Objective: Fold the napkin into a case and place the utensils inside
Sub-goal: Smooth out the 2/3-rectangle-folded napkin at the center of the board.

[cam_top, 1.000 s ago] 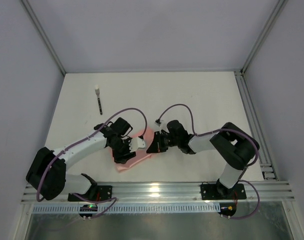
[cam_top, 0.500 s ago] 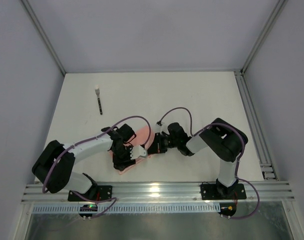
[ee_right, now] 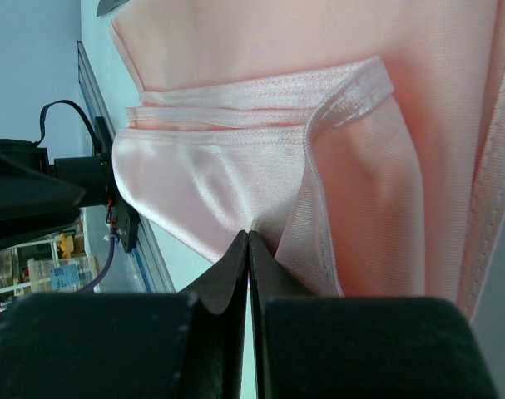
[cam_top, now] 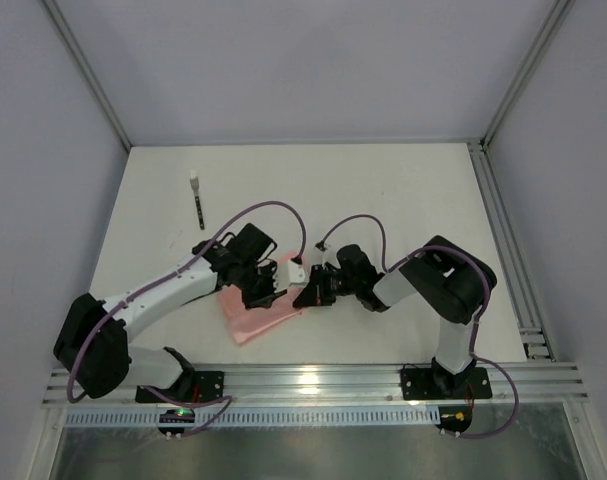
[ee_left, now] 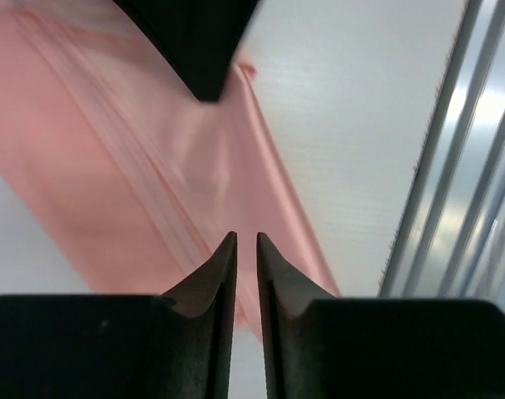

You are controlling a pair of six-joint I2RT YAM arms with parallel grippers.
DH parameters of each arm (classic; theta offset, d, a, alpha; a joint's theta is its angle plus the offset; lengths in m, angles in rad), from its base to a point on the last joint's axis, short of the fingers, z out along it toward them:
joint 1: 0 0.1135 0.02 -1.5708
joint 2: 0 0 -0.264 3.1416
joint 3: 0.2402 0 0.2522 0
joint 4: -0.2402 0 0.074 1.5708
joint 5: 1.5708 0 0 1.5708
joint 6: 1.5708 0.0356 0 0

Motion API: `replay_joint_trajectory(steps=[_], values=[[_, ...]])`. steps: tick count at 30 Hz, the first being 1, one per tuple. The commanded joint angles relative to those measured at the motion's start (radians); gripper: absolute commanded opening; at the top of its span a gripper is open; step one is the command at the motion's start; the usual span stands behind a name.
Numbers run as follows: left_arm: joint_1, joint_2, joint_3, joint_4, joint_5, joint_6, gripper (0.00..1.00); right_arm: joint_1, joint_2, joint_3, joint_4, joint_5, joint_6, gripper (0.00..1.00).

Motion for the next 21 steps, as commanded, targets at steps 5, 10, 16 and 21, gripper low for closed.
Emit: replay_joint_trajectory(steps=[5,10,16,21], values=[[-0.062,0.198,0.150,0.228,0.015,-0.080,0.13,-0.009,-0.008,0.005,-0.075,0.057,-0.056,0.04],[-0.125,0.288,0.157,0.277,0.012,-0.046,0.13,-0.009,0.002,0.005,-0.070,0.065,-0.056,0.04],[-0.140,0.349,0.122,0.256,-0.005,-0.023,0.11,-0.009,0.005,0.007,-0.070,0.065,-0.061,0.04],[-0.143,0.339,0.084,0.234,-0.048,-0.005,0.11,-0.009,0.014,0.011,-0.075,0.062,-0.067,0.04]])
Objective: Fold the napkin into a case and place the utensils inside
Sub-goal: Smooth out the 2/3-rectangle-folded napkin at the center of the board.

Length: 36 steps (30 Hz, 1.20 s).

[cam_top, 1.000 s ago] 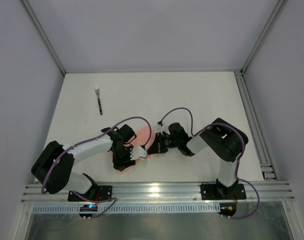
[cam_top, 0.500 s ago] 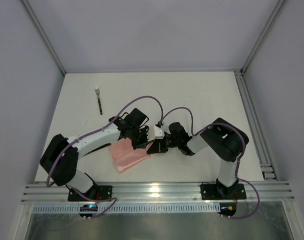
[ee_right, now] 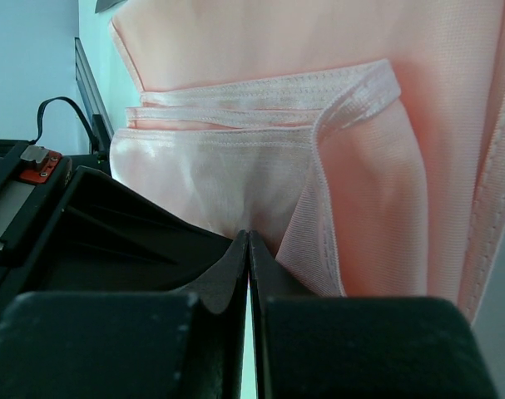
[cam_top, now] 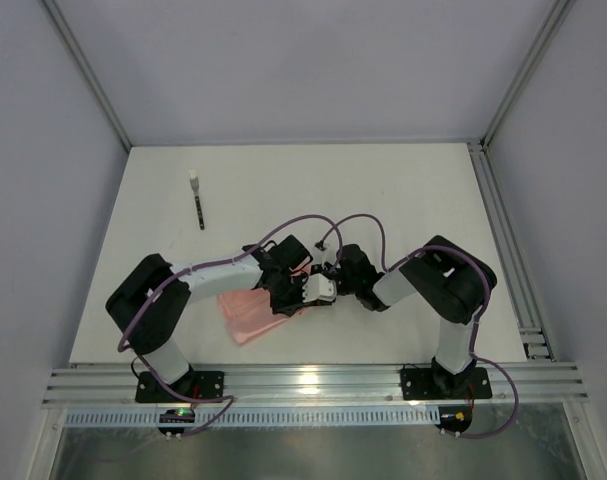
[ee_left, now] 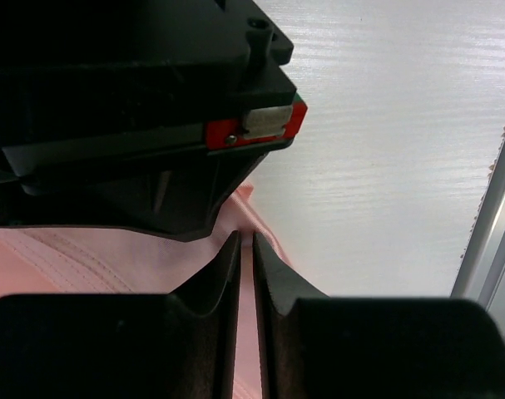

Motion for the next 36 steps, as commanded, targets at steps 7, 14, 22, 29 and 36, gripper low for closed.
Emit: replay_joint_trajectory(steps=[7,14,22,29,36], values=[[-0.005,-0.005,-0.062,-0.076,-0.067,0.069,0.11,-0.011,0.019,0.004,-0.068,0.066,-0.055,0.04],[-0.005,-0.107,-0.156,-0.177,-0.113,0.098,0.11,-0.021,0.020,0.002,-0.081,0.069,-0.064,0.04],[-0.005,-0.172,-0.232,-0.243,-0.119,0.111,0.10,-0.024,0.017,0.007,-0.098,0.074,-0.074,0.04],[-0.012,-0.229,-0.243,-0.341,-0.185,0.126,0.10,-0.024,0.016,0.011,-0.102,0.083,-0.071,0.04],[-0.019,-0.233,-0.278,-0.387,-0.228,0.118,0.10,-0.025,0.011,0.014,-0.107,0.091,-0.070,0.04]])
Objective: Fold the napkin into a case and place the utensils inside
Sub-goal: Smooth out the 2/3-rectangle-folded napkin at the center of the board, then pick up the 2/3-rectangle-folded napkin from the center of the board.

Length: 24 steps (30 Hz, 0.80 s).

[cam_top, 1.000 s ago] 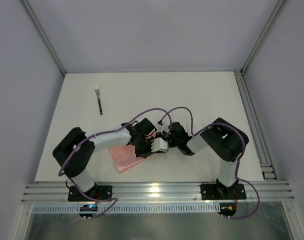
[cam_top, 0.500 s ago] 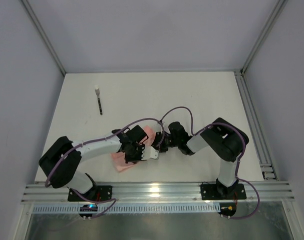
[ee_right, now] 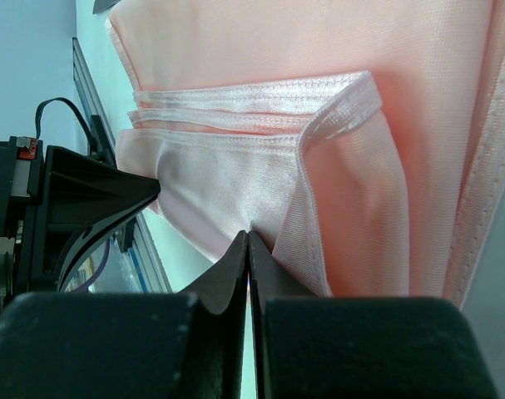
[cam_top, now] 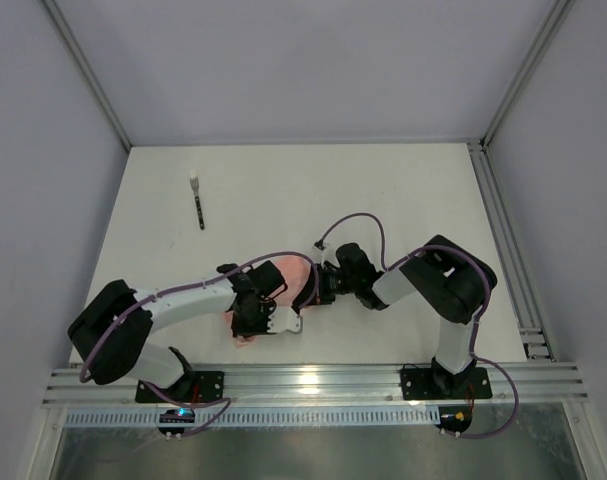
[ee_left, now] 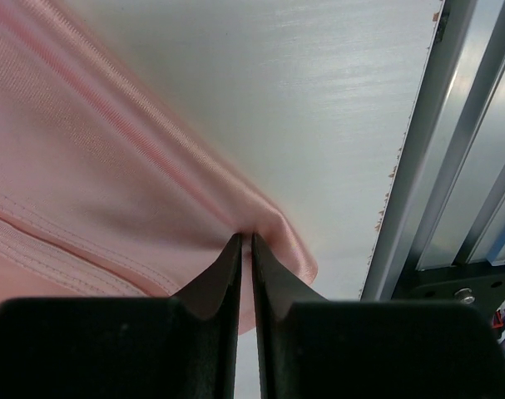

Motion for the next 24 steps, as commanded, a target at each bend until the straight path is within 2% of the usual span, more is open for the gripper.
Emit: replay_joint_trajectory(steps=[1,6,10,15,16,18,21,24], values=[[-0.005,0.009,-0.057,-0.130,-0.068,-0.005,0.10,-0.017,0.011,0.003,-0.084,0.093,-0.057,0.04],[-0.025,-0.004,-0.065,-0.116,-0.124,-0.026,0.10,-0.019,0.016,0.006,-0.081,0.096,-0.056,0.04],[-0.025,-0.059,-0.080,-0.113,-0.144,-0.048,0.13,-0.019,0.014,0.008,-0.083,0.092,-0.059,0.04],[0.022,-0.278,0.002,-0.159,-0.050,-0.074,0.21,-0.019,0.020,0.019,-0.089,0.082,-0.060,0.04],[0.043,-0.313,0.025,-0.158,-0.029,-0.078,0.30,-0.019,0.020,0.023,-0.089,0.081,-0.062,0.04],[0.128,-0.392,0.094,-0.152,0.025,-0.098,0.42,-0.019,0.017,0.025,-0.098,0.079,-0.065,0.04],[0.177,-0.395,0.145,-0.145,-0.010,-0.140,0.54,-0.019,0.017,0.029,-0.103,0.076,-0.071,0.04],[0.244,-0.361,0.122,-0.055,-0.042,-0.209,0.59,-0.017,0.017,0.034,-0.100,0.069,-0.071,0.04]])
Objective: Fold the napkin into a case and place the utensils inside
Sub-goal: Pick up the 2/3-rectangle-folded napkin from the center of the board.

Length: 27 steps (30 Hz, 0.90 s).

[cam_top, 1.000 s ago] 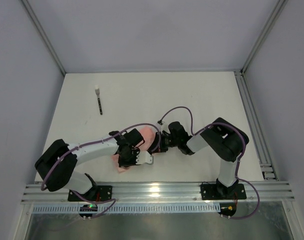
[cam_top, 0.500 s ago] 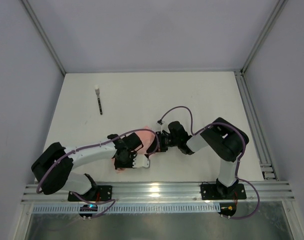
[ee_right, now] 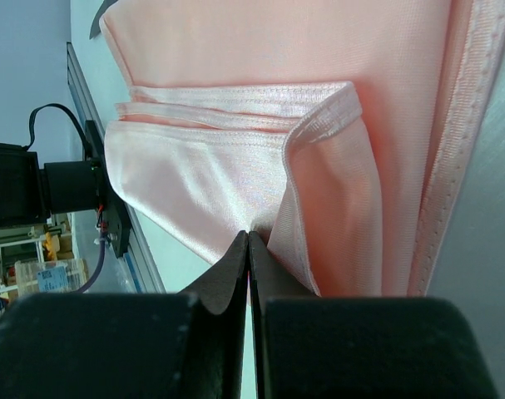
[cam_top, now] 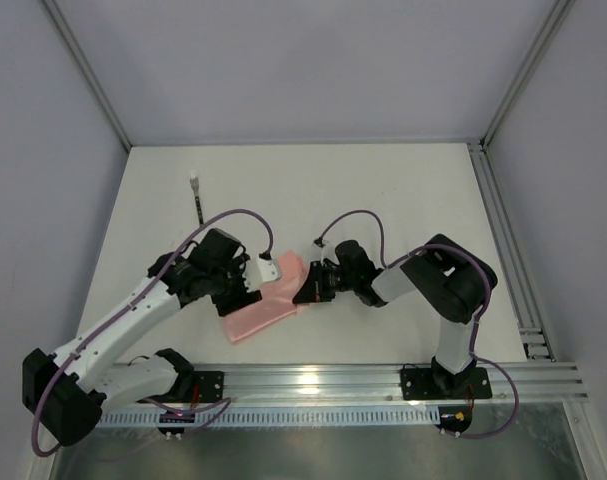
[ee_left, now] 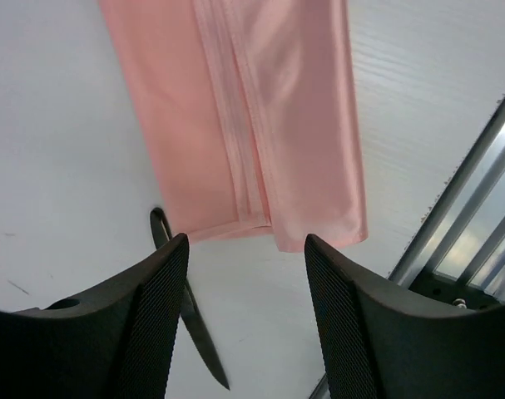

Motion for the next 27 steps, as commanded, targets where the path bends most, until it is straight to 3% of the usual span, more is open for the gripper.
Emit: replay_joint_trajectory(steps=[1,5,8,16,21,27], values=[[0.080,0.057,-0.018,0.068,-0.009,-0.099,0.61,-0.010,0.017,0.009,-0.064,0.066,-0.052,0.04],[0.282,0.212,0.032,0.151,0.039,-0.140,0.69,-0.009,0.027,0.017,-0.048,0.057,-0.050,0.04],[0.344,0.354,0.095,0.217,0.062,-0.168,0.71,-0.010,0.036,0.018,-0.029,0.046,-0.044,0.04],[0.344,0.653,0.243,0.193,0.259,-0.122,0.69,-0.009,0.051,0.013,0.007,0.037,-0.035,0.04],[0.325,0.701,0.264,0.199,0.260,-0.109,0.60,-0.010,0.056,0.009,0.013,0.033,-0.039,0.04],[0.292,0.818,0.333,0.154,0.246,-0.136,0.62,-0.009,0.057,0.009,0.021,0.031,-0.038,0.04]])
